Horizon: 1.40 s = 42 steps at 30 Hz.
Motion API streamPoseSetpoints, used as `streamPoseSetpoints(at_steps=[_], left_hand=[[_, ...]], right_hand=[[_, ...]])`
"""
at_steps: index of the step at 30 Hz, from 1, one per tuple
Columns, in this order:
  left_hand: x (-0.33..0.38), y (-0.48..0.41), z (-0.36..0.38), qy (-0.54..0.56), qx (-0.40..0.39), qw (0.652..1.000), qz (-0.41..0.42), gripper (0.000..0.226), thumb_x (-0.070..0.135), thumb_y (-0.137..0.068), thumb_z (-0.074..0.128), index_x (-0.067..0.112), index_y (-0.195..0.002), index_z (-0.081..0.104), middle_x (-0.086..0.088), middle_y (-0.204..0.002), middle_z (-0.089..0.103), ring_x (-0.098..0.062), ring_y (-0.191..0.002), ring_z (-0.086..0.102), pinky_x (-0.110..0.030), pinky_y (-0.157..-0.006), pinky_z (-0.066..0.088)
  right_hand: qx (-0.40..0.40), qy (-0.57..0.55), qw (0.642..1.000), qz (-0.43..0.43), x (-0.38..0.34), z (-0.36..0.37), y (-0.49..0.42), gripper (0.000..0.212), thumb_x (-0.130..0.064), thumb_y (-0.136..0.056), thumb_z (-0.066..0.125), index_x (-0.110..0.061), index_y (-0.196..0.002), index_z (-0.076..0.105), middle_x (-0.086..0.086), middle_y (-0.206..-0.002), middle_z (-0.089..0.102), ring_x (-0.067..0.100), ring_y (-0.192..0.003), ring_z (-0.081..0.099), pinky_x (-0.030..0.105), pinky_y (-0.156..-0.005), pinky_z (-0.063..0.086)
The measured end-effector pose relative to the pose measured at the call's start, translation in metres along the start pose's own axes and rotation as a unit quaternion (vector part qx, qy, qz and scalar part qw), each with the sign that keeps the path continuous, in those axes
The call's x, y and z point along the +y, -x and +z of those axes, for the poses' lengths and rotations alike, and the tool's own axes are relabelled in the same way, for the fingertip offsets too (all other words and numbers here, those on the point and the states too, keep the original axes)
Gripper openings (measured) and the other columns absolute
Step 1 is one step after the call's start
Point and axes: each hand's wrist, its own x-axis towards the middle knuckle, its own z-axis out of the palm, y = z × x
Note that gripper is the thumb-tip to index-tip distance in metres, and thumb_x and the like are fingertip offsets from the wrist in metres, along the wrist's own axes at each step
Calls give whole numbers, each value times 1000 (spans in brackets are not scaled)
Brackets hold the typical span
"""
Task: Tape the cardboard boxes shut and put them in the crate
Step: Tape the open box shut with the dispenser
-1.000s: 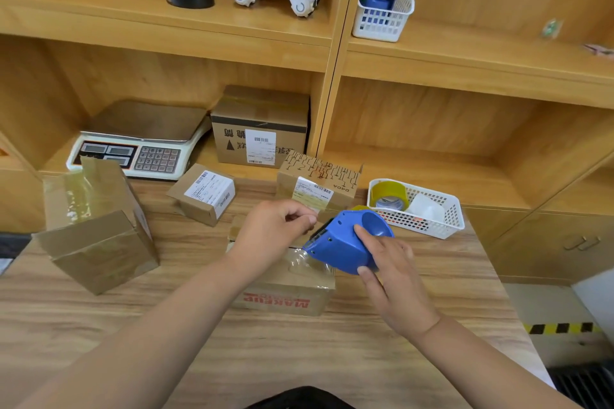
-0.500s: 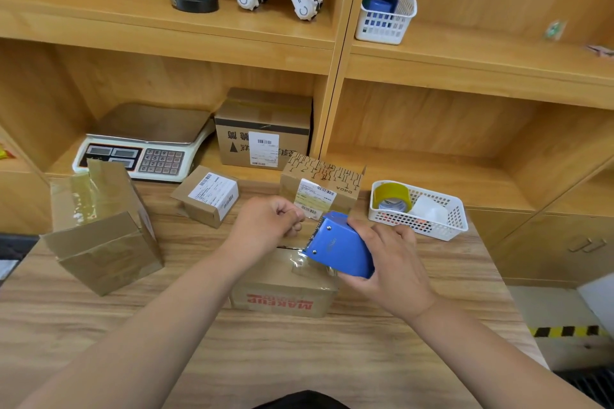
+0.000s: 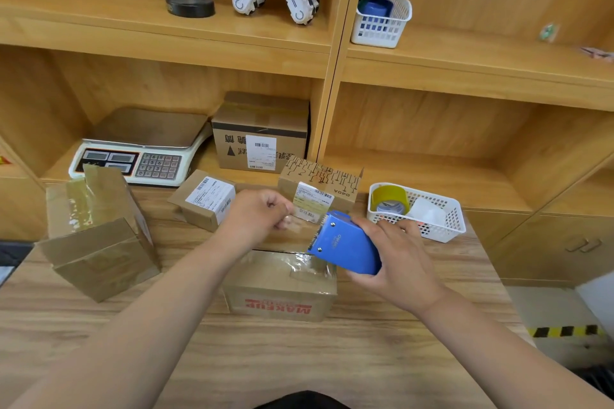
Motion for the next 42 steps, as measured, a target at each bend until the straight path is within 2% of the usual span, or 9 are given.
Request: streamPoseSetpoints(at_steps=[4,12,16,21,25,31,34,36,42], left_hand=[[0,-6,-22,-21,25,999,-2,16,8,-89,59,11,-78,70,3,-68,71,-2,-56,64,-15,-66,54],[2,-5,-35,-18,46,999,-9,14,8,-91,58,7,-83,69,-5,-72,69,1,-50,60,-8,-49,45],[5,-6,-39,-63,43,997,4,15,9,-90,59,9,-81,71,-4,-74,72,0,-54,62,-7,-55,48],[16,-2,-29,-114,69,991,32,16,19,-90,60,18,-78,71,6,-65,69,5,-53,60,-12,-46,40],[22,8,-9,-168,88,979,75,25,18,-88,57,27,-67,66,17,-68,66,-3,-71,63,-21,-62,46],[22,7,28,-331,125,915,193,26,22,-90,48,13,-79,70,-1,-77,69,-22,-71,63,-35,-63,51],[21,10,44,-410,141,858,276,17,13,-65,76,15,-56,62,1,-51,55,-19,-41,51,-19,-39,34],[24,14,52,-431,157,833,308,32,10,-54,83,17,-47,53,3,-43,45,-17,-33,40,-14,-39,21],[22,18,69,-450,175,805,346,38,8,-41,89,18,-46,52,3,-43,43,-17,-35,41,-17,-43,17]], right_hand=[[-15,-1,1000,1,12,-2,12,70,-56,-65,62,-22,-125,53,-9,-96,64,13,-83,59,28,-82,30],[-41,11,999,20,20,-4,16,71,-58,-63,61,-24,-124,53,-9,-96,66,13,-81,61,27,-81,29],[-39,37,998,20,25,-2,23,72,-60,-61,60,-25,-122,50,-8,-89,67,15,-76,63,30,-77,31],[-20,126,991,39,20,1,14,76,-57,-49,76,-19,-113,60,-7,-76,66,16,-64,62,32,-69,40],[-52,188,977,87,12,7,-1,69,-51,-37,81,-16,-95,67,-2,-56,59,21,-46,56,31,-59,40],[-69,211,965,141,6,18,-16,62,-51,-27,81,-15,-75,64,1,-43,49,18,-32,47,30,-56,37],[-56,214,963,157,8,18,-23,62,-48,-26,82,-14,-75,64,2,-42,47,19,-31,45,29,-56,37],[-40,213,961,171,10,18,-26,60,-46,-25,81,-15,-74,65,3,-43,47,19,-31,45,30,-57,38],[-10,181,962,204,14,18,-32,57,-41,-21,80,-14,-68,60,1,-41,45,19,-30,42,29,-57,37]])
